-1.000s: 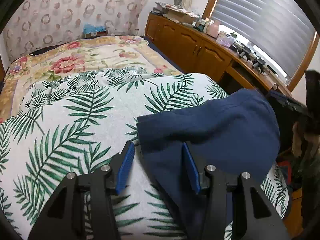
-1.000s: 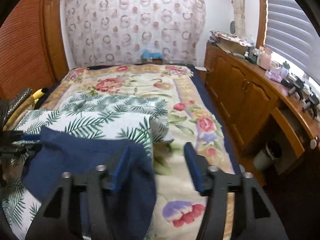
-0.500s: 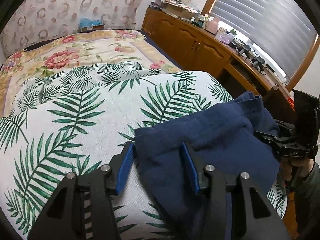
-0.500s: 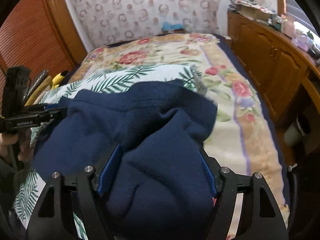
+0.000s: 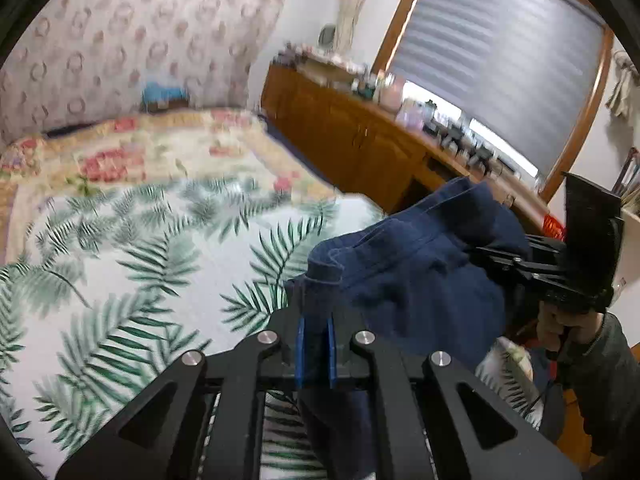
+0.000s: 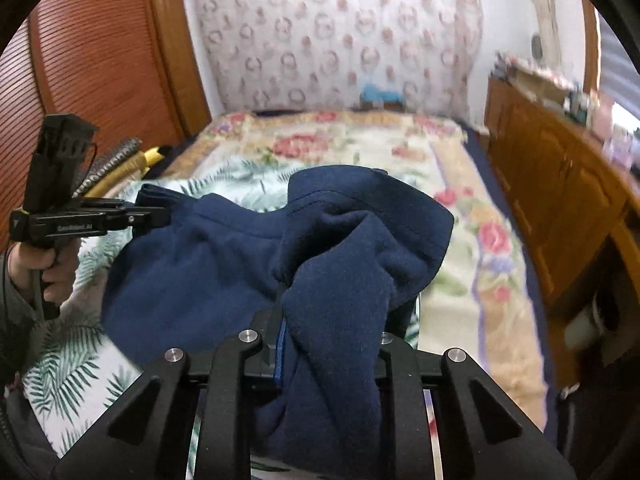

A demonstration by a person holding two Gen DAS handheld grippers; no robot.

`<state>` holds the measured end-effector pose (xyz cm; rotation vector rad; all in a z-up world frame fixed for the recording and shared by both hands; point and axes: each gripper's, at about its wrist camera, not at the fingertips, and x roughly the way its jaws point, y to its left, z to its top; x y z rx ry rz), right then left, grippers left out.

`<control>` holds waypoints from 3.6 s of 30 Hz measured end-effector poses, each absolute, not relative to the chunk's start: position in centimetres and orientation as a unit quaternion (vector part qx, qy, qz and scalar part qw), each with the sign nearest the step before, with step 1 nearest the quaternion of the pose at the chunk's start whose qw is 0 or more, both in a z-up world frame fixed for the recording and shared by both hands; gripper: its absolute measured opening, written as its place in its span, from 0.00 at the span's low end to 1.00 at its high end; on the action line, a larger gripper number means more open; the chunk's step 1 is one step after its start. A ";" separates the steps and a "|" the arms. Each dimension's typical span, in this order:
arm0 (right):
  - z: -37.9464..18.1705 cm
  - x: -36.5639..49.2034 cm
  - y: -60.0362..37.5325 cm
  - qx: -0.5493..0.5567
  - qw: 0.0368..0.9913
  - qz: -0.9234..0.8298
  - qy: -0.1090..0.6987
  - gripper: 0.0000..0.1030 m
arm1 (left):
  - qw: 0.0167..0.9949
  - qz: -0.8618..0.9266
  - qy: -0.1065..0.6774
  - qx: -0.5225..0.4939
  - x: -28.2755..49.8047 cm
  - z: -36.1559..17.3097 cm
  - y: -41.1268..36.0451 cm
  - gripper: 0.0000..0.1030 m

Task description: Fold small clothes

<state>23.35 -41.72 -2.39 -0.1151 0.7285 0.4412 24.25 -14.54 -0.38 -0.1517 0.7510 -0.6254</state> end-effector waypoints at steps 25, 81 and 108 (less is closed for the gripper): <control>9.1 30.2 2.8 -0.292 0.795 0.490 0.206 0.19 | 0.962 0.056 0.212 -0.164 10.4 3.3 20.0 0.05; 8.3 9.4 -23.2 -0.022 0.958 0.219 0.185 0.80 | 0.976 -0.001 0.215 -0.025 3.9 7.9 -0.2 0.52; 7.7 9.1 -24.2 -0.011 0.960 0.207 0.189 0.80 | 0.978 0.006 0.209 -0.018 3.8 8.3 -1.1 0.52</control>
